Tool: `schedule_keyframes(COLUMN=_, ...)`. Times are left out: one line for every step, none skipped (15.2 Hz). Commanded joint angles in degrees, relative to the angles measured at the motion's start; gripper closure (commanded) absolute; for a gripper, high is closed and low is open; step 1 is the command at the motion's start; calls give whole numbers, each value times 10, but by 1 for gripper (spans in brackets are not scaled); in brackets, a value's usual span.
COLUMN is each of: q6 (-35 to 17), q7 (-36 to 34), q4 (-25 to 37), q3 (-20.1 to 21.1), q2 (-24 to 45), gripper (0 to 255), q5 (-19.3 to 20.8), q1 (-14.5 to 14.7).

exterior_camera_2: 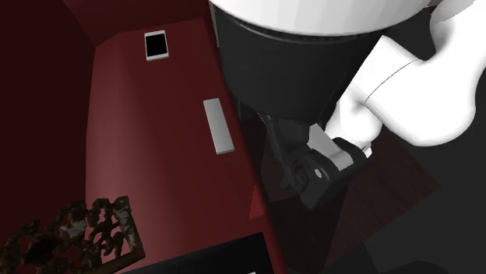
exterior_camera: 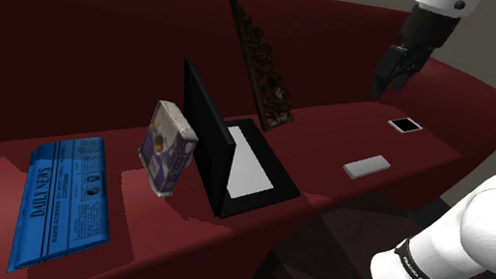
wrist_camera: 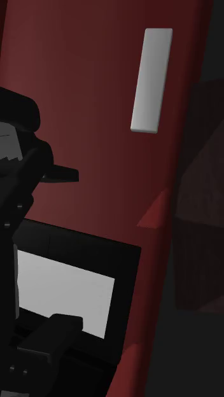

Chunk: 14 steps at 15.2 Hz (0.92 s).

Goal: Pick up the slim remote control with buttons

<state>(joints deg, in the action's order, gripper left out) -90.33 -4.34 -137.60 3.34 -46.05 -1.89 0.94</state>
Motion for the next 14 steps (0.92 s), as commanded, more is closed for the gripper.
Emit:
schedule_keyframes(q6=0, q7=0, q4=0, q3=0, q2=0, gripper=0, q5=0, q1=0)
schedule_keyframes(q6=-9, q7=24, q4=-24, q3=-9, q2=-16, gripper=0, q5=8, q1=4)
schedule_keyframes(q6=-18, q7=49, q4=-47, q3=-20, q2=-31, gripper=0, q5=16, q1=8)
schedule_keyframes(q6=-27, q7=73, q4=-70, q3=-30, q2=-46, gripper=0, q5=25, q1=12)
schedule_keyframes(q6=-36, q7=97, q4=-92, q3=-41, q2=-60, gripper=0, q5=35, q1=14)
schedule_keyframes(q6=-45, q7=122, q4=-113, q3=-53, q2=-74, gripper=0, q5=45, q1=17)
schedule_keyframes(q6=-54, q7=147, q4=-133, q3=-65, q2=-87, gripper=0, q5=57, q1=19)
schedule_keyframes(q6=-63, q7=172, q4=-153, q3=-78, q2=-99, gripper=0, q5=69, q1=20)
schedule_keyframes(q6=-73, q7=197, q4=-172, q3=-92, q2=-111, gripper=0, q5=82, q1=20)
schedule_keyframes(q6=-83, q7=223, q4=-190, q3=-107, q2=-121, gripper=0, q5=96, q1=20)
schedule_keyframes(q6=-93, q7=249, q4=-208, q3=-122, q2=-130, gripper=0, q5=111, q1=19)
schedule_keyframes(q6=-104, q7=275, q4=-224, q3=-138, q2=-139, gripper=0, q5=127, q1=17)
schedule_keyframes(q6=-115, q7=301, q4=-240, q3=-155, q2=-145, gripper=0, q5=143, q1=14)
schedule_keyframes(q6=-127, q7=328, q4=-254, q3=-173, q2=-150, gripper=0, q5=160, q1=11)
